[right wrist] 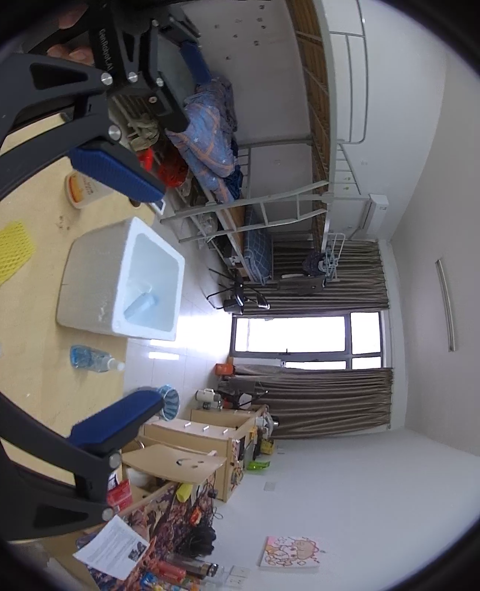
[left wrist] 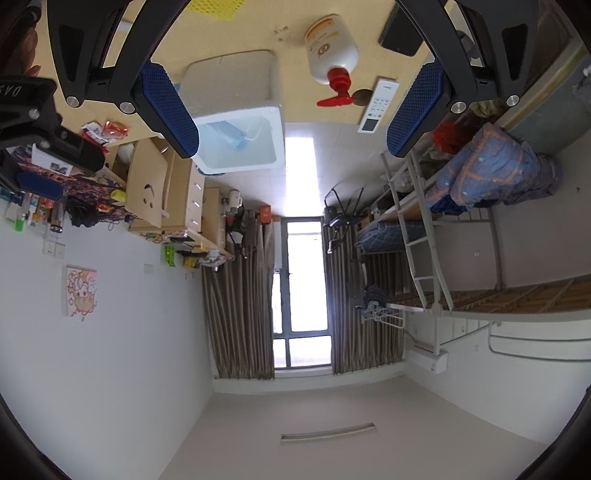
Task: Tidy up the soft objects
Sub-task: 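Move both open tools away from the box back over the table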
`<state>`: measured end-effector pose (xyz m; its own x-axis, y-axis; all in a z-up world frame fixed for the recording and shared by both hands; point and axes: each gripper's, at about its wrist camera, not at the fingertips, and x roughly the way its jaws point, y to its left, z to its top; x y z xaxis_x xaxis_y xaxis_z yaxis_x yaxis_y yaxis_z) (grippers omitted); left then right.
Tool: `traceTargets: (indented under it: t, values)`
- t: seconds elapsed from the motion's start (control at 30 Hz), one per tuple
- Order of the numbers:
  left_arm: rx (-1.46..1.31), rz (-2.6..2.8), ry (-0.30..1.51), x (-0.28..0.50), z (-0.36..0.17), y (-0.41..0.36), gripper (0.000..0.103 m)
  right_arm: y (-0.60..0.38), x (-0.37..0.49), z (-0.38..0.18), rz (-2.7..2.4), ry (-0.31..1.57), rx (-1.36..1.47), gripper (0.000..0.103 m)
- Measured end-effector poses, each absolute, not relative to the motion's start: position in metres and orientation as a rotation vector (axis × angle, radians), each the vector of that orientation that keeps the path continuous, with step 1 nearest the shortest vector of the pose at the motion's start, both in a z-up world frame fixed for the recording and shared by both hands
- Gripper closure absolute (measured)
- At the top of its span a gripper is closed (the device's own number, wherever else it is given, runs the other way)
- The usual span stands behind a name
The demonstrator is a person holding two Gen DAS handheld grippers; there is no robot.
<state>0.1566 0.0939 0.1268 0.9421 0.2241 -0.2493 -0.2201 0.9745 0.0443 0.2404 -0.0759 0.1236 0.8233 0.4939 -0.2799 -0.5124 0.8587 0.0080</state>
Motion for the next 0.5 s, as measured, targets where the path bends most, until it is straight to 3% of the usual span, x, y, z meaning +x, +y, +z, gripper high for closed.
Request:
traceTargets:
  t: [0.5]
  values:
    - [0.011, 0.212, 0.231, 0.107, 0.110, 0.084, 0.001, -0.087, 0.195, 0.101, 0.493, 0.265, -0.116, 0.000]
